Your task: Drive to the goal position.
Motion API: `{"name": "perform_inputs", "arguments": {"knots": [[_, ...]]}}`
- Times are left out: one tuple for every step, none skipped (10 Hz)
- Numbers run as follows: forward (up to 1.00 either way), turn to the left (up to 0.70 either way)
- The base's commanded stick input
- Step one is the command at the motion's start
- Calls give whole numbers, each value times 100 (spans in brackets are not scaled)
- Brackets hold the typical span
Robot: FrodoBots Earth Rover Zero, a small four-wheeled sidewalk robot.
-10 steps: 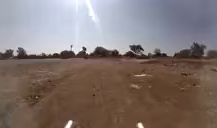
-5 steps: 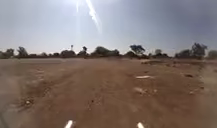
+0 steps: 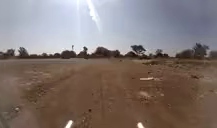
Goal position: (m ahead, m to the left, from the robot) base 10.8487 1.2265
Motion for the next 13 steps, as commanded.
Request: {"name": "perform_inputs", "arguments": {"knots": [[50,0],[50,0],[50,0],[50,0],[50,0],[50,0],[50,0],[50,0],[50,0],[50,0],[50,0],[50,0],[50,0]]}}
